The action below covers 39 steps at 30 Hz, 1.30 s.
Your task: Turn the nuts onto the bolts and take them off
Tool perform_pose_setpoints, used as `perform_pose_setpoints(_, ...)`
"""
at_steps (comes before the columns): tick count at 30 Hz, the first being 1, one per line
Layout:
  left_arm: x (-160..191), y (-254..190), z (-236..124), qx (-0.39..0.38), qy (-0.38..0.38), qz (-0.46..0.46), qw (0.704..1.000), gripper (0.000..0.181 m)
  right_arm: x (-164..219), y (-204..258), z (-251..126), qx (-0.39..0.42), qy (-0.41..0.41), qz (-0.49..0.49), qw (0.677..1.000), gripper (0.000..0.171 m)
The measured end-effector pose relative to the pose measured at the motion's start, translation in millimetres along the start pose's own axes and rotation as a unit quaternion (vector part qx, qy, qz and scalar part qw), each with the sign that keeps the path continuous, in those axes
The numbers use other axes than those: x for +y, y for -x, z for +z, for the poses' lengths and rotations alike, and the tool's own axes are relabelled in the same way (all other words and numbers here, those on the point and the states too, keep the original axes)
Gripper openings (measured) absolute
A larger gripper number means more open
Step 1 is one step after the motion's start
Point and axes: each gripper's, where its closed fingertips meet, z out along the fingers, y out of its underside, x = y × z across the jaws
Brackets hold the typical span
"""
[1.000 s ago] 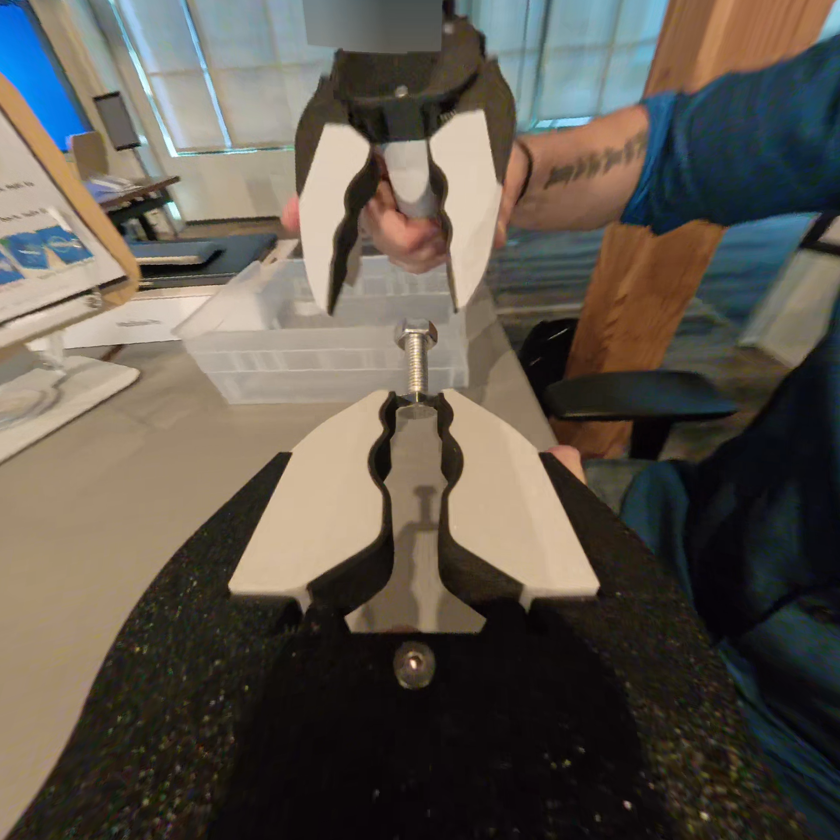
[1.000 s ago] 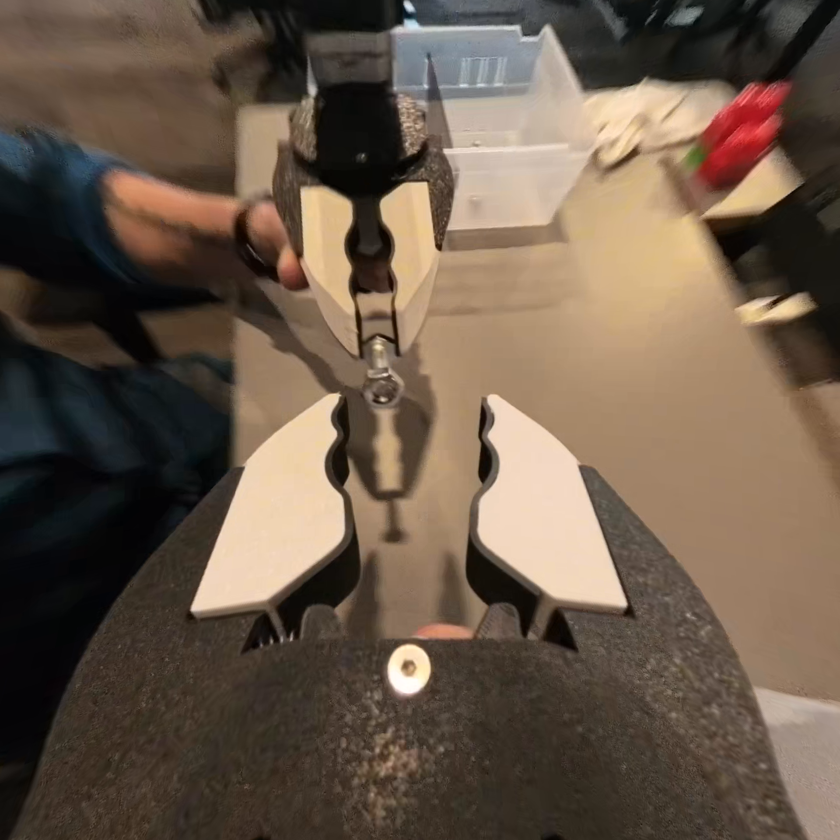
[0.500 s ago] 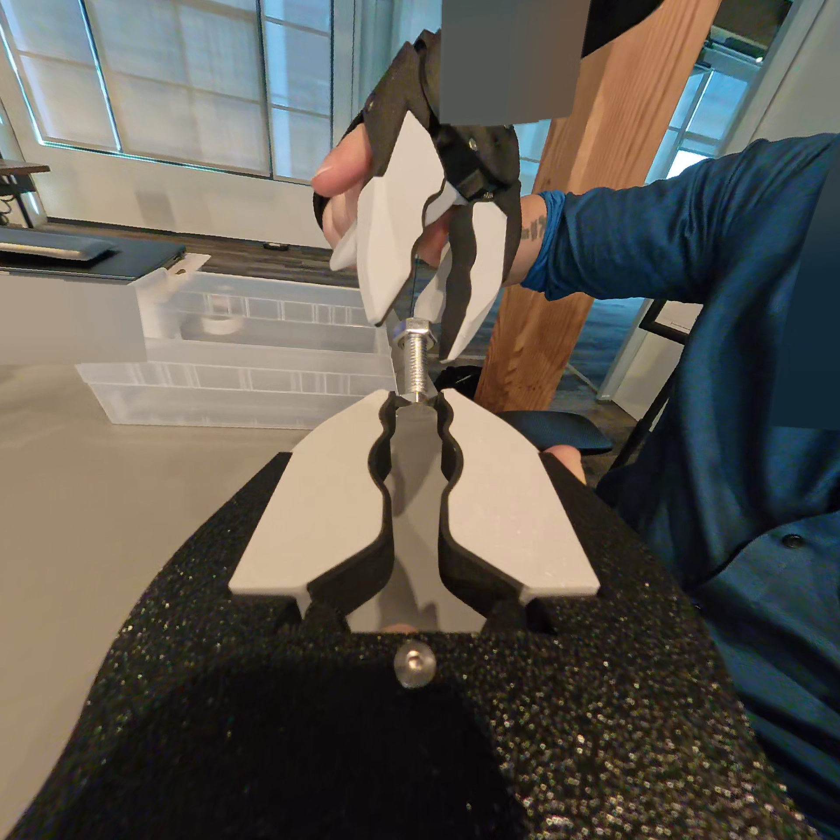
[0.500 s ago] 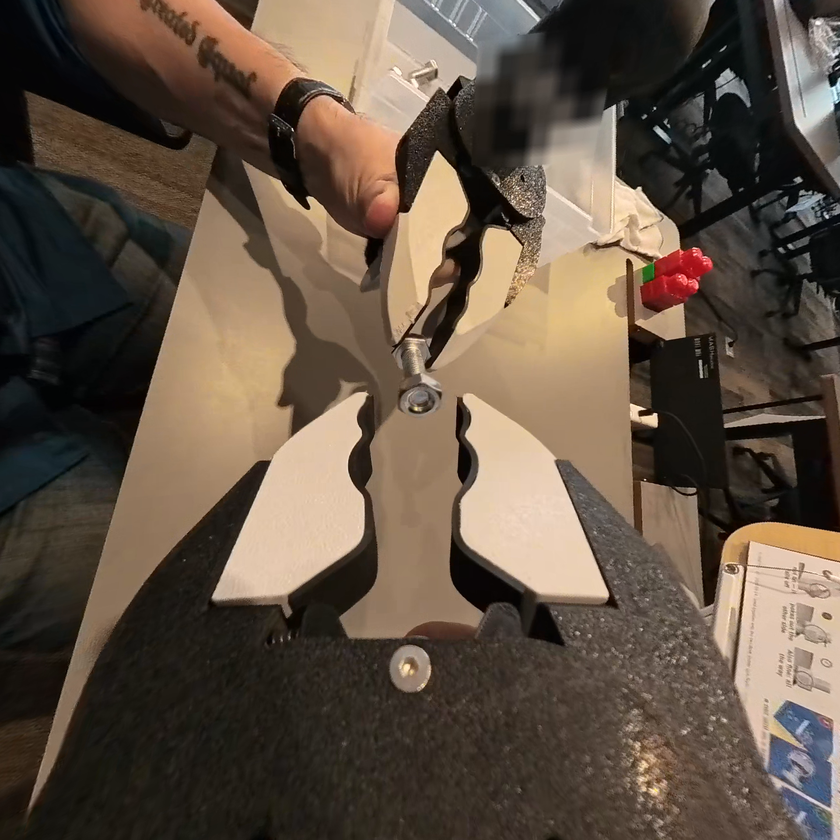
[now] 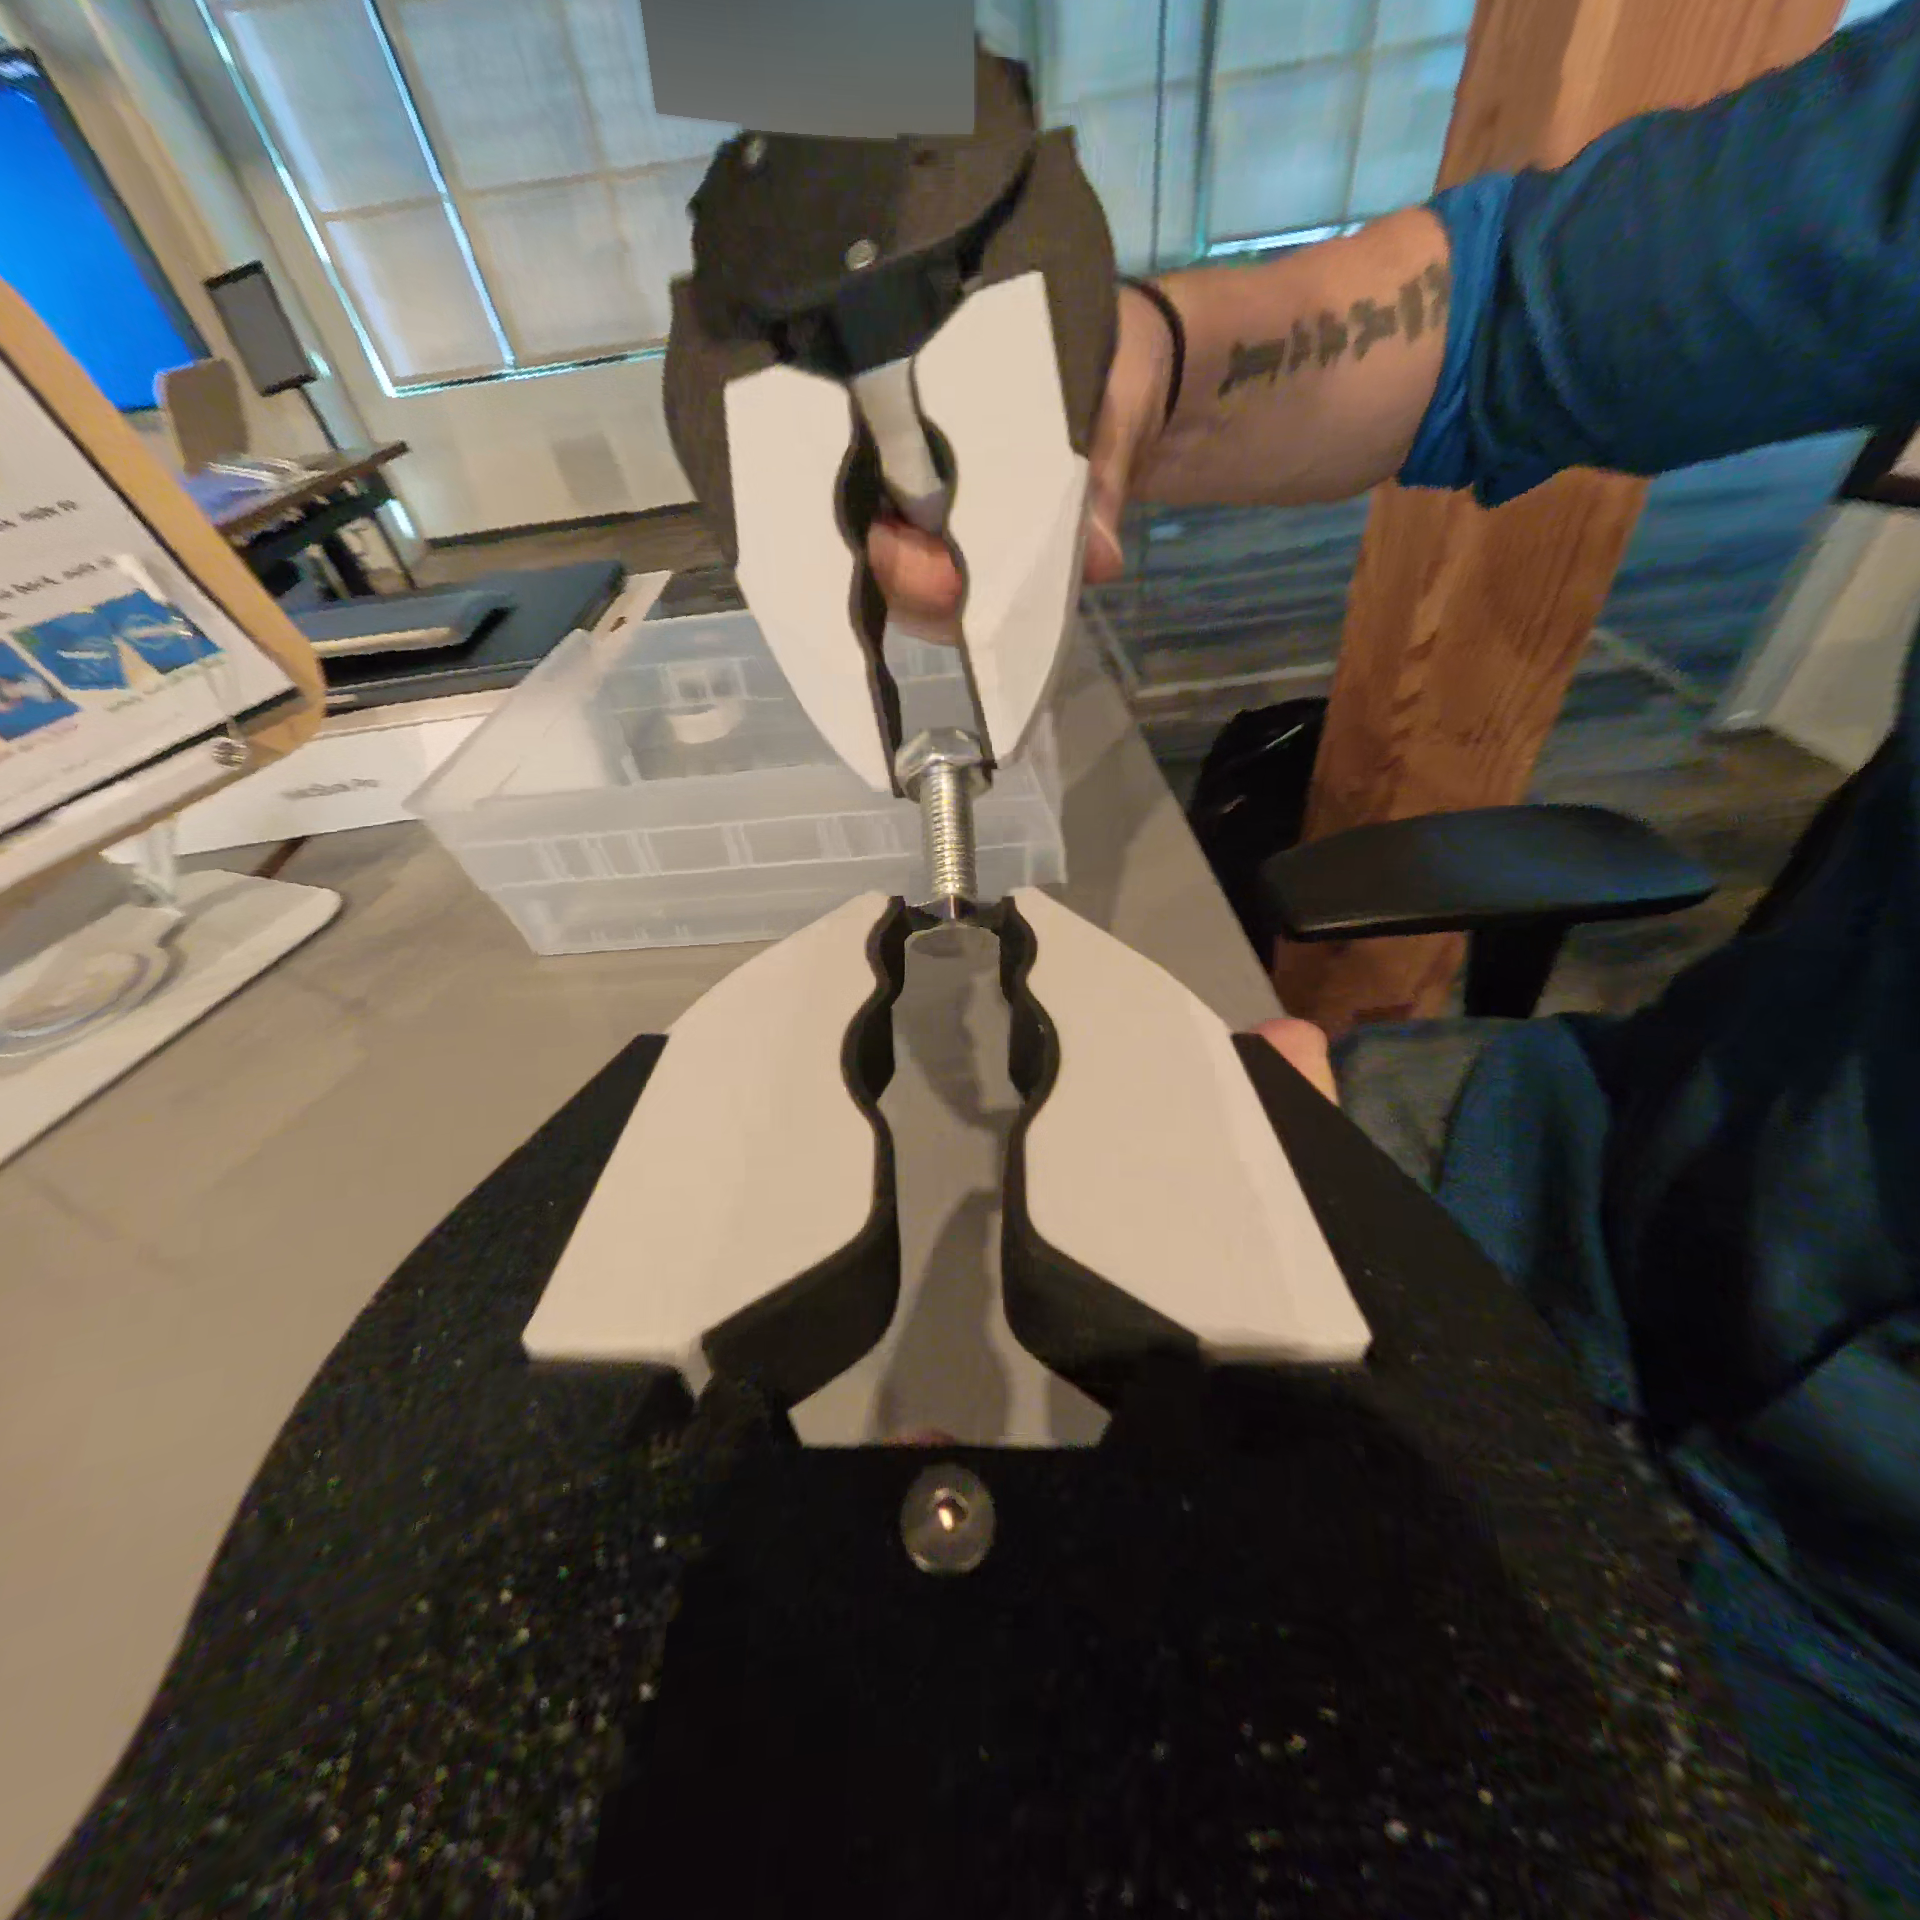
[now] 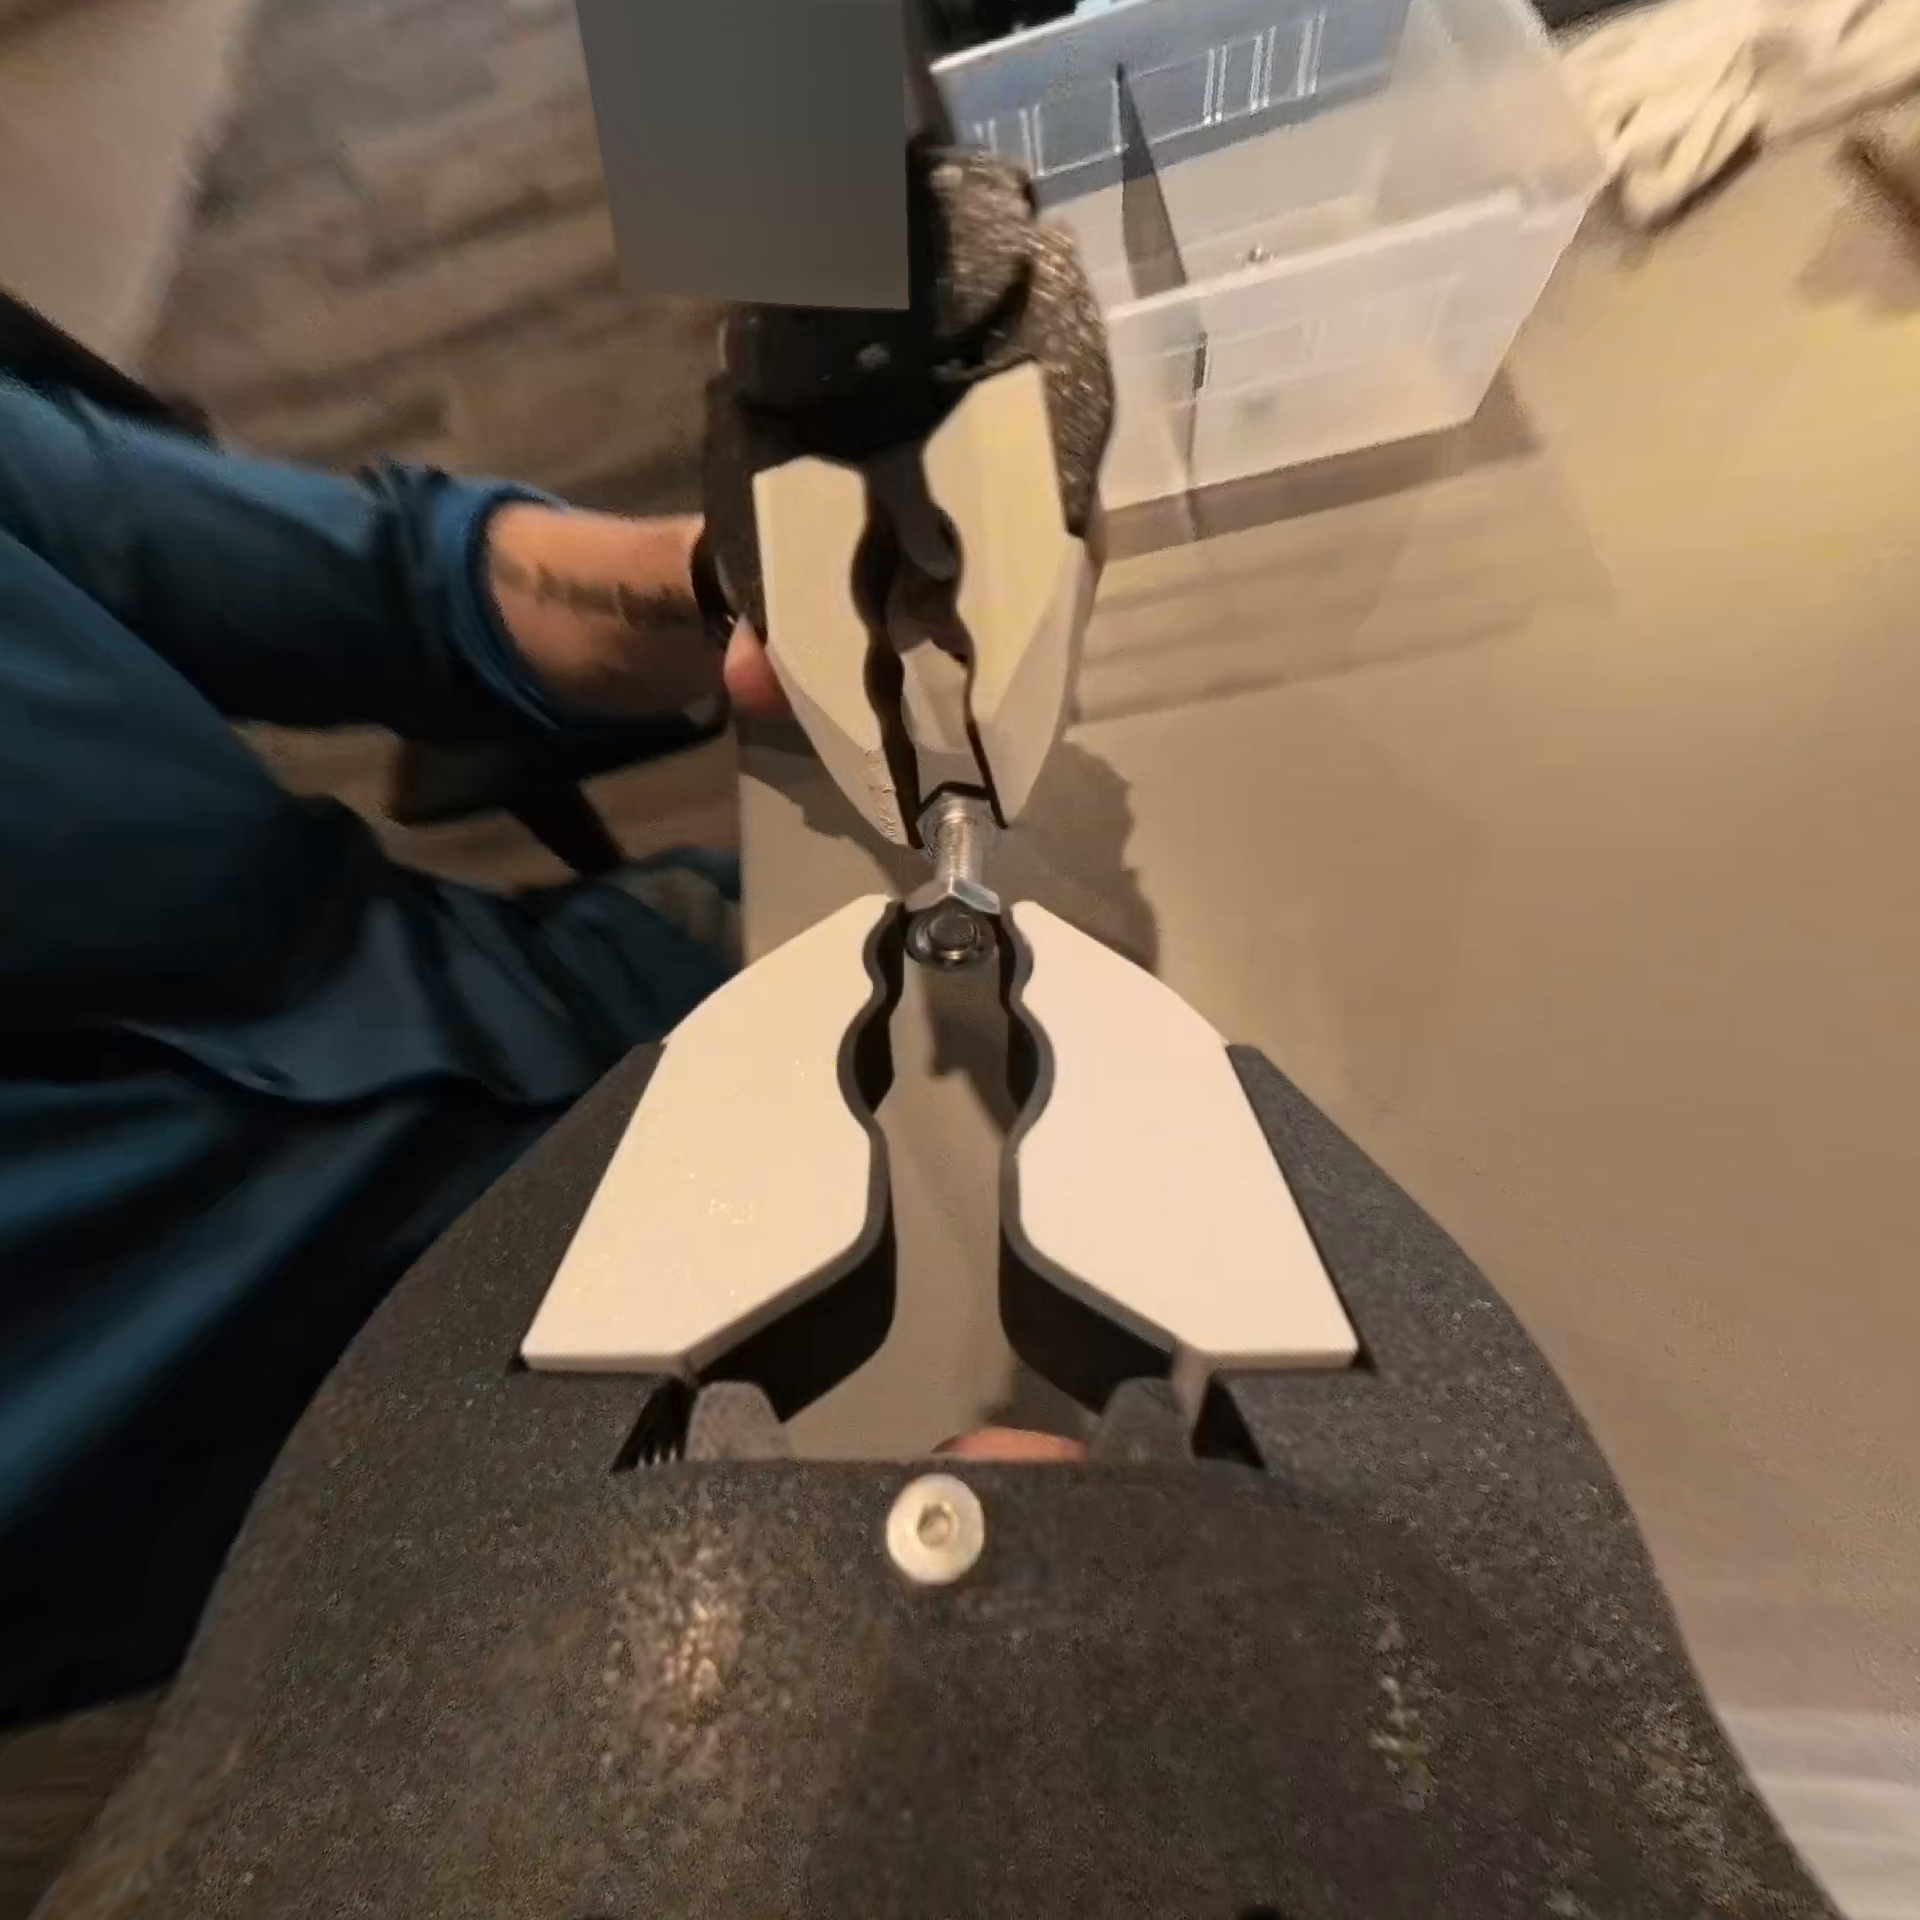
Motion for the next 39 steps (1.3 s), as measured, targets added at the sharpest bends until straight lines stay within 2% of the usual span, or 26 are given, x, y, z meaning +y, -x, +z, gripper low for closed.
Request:
perform_pose_setpoints(2, 1, 0, -1, -0.026, 0.021, 0.032, 0.999, 0.016, 2, -2, 1, -0.052, -0.017, 0.114, 0.992, 0.016)
perform_pose_setpoints(5, 2, 1, 0, -0.051, 0.044, 0.064, 0.996, 0.016, 5, -5, 1, -0.133, -0.047, 0.252, 0.957, 0.017)
perform_pose_setpoints(7, 2, 1, 1, -0.058, 0.052, 0.073, 0.994, 0.016, 7, -7, 2, -0.173, -0.062, 0.309, 0.933, 0.016)
perform_pose_setpoints(9, 4, 2, 2, -0.063, 0.059, 0.075, 0.993, 0.016, 9, -9, 2, -0.182, -0.073, 0.318, 0.927, 0.017)
perform_pose_setpoints(13, 3, 3, 1, -0.049, 0.036, 0.045, 0.997, 0.016, 1, -11, -4, -0.136, -0.092, 0.215, 0.963, 0.025)
perform_pose_setpoints(16, -1, 4, -3, -0.018, -0.004, -0.007, 1.000, 0.016, -4, -14, -11, -0.040, -0.087, 0.080, 0.992, 0.033)
perform_pose_setpoints(18, -5, 5, -6, 0.016, -0.042, -0.058, 0.997, 0.016, -8, -10, -17, 0.022, -0.075, -0.039, 0.996, 0.026)
perform_pose_setpoints(20, -8, 5, -11, 0.054, -0.081, -0.106, 0.990, 0.016, -8, -3, -18, 0.080, -0.046, -0.164, 0.982, 0.017)
perform_pose_setpoints(24, -9, 7, -13, 0.085, -0.112, -0.149, 0.979, 0.016, -12, 12, -11, 0.172, 0.003, -0.345, 0.923, 0.018)
perform_pose_setpoints(26, -7, 6, -11, 0.087, -0.108, -0.150, 0.979, 0.016, -14, 18, -5, 0.182, 0.012, -0.377, 0.908, 0.014)
perform_pose_setpoints(27, -7, 5, -9, 0.086, -0.105, -0.148, 0.980, 0.016, -13, 22, -2, 0.172, 0.015, -0.386, 0.906, 0.000)
perform_pose_setpoints(39, -7, -1, -5, 0.086, -0.086, -0.130, 0.984, 0.016, -15, 1, -3, 0.184, 0.041, -0.343, 0.920, 0.000)
